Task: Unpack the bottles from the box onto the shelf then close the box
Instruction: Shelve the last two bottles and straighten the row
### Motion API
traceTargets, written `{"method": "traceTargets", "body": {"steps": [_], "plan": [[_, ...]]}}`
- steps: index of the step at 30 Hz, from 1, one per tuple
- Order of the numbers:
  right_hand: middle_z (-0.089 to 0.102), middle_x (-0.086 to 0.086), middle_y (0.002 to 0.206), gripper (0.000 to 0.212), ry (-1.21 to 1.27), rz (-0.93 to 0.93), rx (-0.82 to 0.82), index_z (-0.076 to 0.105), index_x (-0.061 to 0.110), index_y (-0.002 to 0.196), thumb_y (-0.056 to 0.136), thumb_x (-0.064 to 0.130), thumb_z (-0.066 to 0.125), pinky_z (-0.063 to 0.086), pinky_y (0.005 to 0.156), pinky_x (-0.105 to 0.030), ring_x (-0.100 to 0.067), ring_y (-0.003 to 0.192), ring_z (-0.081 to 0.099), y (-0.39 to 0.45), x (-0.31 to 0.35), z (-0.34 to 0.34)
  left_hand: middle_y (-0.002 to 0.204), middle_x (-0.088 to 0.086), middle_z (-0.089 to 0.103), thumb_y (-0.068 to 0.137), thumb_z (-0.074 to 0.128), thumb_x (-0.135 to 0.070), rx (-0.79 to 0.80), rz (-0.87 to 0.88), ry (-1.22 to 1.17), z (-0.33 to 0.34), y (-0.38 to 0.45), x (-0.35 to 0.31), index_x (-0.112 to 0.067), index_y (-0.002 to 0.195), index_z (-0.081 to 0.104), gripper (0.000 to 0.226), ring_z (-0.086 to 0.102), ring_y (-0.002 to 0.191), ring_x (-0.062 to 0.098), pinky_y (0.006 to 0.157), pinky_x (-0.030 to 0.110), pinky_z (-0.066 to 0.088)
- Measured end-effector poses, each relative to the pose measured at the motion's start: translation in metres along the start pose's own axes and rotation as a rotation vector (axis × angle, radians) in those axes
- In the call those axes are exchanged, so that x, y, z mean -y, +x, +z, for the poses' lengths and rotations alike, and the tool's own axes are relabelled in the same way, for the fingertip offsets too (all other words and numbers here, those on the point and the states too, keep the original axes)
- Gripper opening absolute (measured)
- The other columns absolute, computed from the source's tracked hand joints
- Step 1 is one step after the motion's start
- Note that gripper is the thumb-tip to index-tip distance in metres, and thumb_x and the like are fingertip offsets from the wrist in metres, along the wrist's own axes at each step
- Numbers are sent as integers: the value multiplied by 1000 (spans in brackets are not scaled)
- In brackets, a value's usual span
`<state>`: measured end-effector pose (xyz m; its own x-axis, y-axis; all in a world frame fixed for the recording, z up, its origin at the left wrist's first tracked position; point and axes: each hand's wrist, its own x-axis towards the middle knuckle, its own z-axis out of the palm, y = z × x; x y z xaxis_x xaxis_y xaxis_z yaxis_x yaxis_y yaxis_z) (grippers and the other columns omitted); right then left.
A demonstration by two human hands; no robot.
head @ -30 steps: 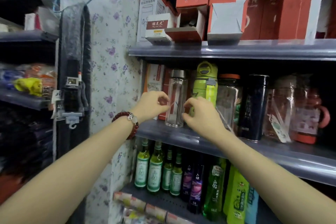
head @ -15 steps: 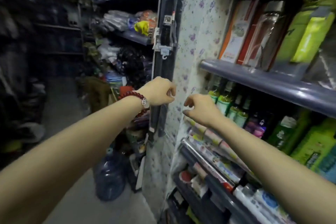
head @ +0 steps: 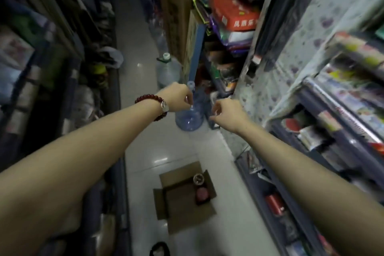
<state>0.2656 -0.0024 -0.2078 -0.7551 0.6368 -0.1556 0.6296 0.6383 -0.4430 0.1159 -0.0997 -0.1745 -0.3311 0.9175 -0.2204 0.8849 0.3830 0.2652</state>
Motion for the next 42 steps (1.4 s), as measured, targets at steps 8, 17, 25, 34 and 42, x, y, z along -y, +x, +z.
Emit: {"method": "traceTargets", "body": {"steps": [8, 17, 25, 34, 42], "plan": [[66, -7, 102, 30, 136, 208, 133, 66, 14, 103, 80, 32, 69, 39, 72, -25, -24, 96, 61, -2, -77, 159, 111, 9, 67, 87, 59, -16, 215, 4, -149, 161, 43, 60, -7, 108, 67, 24, 63, 101, 23, 77, 23, 41], [62, -5, 104, 39, 222, 312, 172, 62, 15, 108, 80, 41, 69, 45, 76, -29, -21, 93, 58, -2, -213, 368, 115, 8, 60, 87, 61, -26, 276, -135, -439, 410, 97, 112, -15, 120, 57, 34, 59, 101, 24, 86, 31, 46], [58, 3, 120, 58, 361, 327, 162, 53, 26, 121, 72, 49, 74, 46, 88, -24, -14, 109, 55, -4, -286, 536, 119, 9, 62, 84, 66, -23, 251, -134, -489, 592, 123, 134, -11, 120, 58, 39, 57, 108, 25, 93, 36, 46], [43, 0, 143, 88, 499, 411, -2, 33, 21, 142, 70, 44, 78, 39, 97, -22, -18, 129, 43, 12, -319, 635, 145, 8, 33, 69, 78, -32, 193, -20, -506, 698, 165, 148, -28, 139, 39, 81, 31, 135, 30, 112, 50, 30], [35, 1, 150, 104, 504, 436, 12, 21, 23, 147, 66, 41, 83, 30, 104, -22, -17, 137, 34, 9, -332, 678, 137, 0, 50, 57, 73, -58, 91, 104, -559, 733, 180, 151, -23, 137, 44, 92, 45, 127, 16, 109, 37, 36]]}}
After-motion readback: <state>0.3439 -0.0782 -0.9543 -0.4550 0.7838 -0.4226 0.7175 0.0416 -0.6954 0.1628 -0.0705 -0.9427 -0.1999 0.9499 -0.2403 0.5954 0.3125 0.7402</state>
